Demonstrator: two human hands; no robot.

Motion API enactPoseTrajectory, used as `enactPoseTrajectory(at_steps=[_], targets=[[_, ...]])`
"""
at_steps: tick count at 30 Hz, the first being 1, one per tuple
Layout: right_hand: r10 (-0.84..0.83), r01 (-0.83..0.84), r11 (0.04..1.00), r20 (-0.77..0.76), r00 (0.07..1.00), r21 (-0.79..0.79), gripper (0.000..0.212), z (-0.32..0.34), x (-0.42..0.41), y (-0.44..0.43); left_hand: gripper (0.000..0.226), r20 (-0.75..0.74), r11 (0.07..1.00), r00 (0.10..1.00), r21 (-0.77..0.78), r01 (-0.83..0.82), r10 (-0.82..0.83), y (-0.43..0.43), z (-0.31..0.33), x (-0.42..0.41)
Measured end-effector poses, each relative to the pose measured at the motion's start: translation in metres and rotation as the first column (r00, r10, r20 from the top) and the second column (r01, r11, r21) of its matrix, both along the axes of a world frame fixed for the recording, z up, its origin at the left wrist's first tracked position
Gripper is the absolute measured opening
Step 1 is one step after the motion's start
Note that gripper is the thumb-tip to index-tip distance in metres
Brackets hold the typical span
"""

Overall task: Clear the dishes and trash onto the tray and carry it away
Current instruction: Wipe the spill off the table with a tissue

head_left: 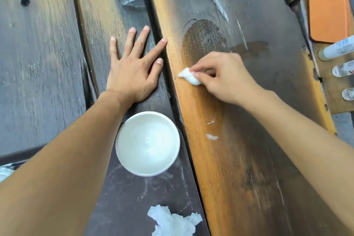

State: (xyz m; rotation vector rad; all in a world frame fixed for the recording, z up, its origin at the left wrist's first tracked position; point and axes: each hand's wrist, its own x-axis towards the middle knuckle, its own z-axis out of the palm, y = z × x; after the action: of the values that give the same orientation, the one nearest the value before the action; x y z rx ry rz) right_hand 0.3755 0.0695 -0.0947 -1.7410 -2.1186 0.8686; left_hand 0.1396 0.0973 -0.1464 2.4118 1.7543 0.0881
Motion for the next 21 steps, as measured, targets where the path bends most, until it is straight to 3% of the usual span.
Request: enactPoseTrajectory(at_steps=[4, 6, 9, 12, 15, 17, 21], targets=[[0.353, -0.352, 0.935, -0.053, 0.934, 0.028, 0.021, 0.005, -0.008, -0.044, 0.053, -0.02, 1.0, 1.0, -0.01, 0.001, -0.001, 0.0, 0.0, -0.001], [0.429, -0.433, 0.898, -0.061, 0.901, -0.082, 0.021, 0.008, 0.001, -0.061, 0.053, -0.024, 1.0, 1.0, -0.021, 0.002, -0.002, 0.001, 0.001, -0.001], [0.351, -0.374, 0.897, -0.133, 0.927, -0.237, 0.02, 0.013, 0.017, -0.071, 0.052, -0.018, 0.998, 1.0, -0.06, -0.002, 0.001, 0.002, 0.003, -0.002], [-0.001, -0.036, 0.989, -0.242, 0.97, -0.147, 0.017, 0.011, 0.031, -0.065, 0.052, 0.033, 0.987, 0.999, -0.158, 0.027, -0.022, 0.008, 0.008, -0.007], [-0.152, 0.146, 0.987, -0.113, 0.982, -0.06, 0.016, 0.003, 0.034, -0.062, 0.053, 0.104, 0.961, 0.994, -0.271, 0.048, -0.021, 0.013, 0.027, -0.015], [-0.097, 0.091, 0.993, -0.064, 0.993, -0.08, 0.018, 0.003, 0.032, -0.072, 0.052, 0.211, 0.943, 0.976, -0.331, 0.026, 0.047, 0.008, 0.048, -0.019], [0.254, -0.244, 0.95, 0.028, 0.967, -0.196, 0.019, 0.02, 0.029, -0.123, 0.049, 0.239, 0.919, 0.945, -0.376, -0.123, 0.224, -0.047, 0.088, -0.041]])
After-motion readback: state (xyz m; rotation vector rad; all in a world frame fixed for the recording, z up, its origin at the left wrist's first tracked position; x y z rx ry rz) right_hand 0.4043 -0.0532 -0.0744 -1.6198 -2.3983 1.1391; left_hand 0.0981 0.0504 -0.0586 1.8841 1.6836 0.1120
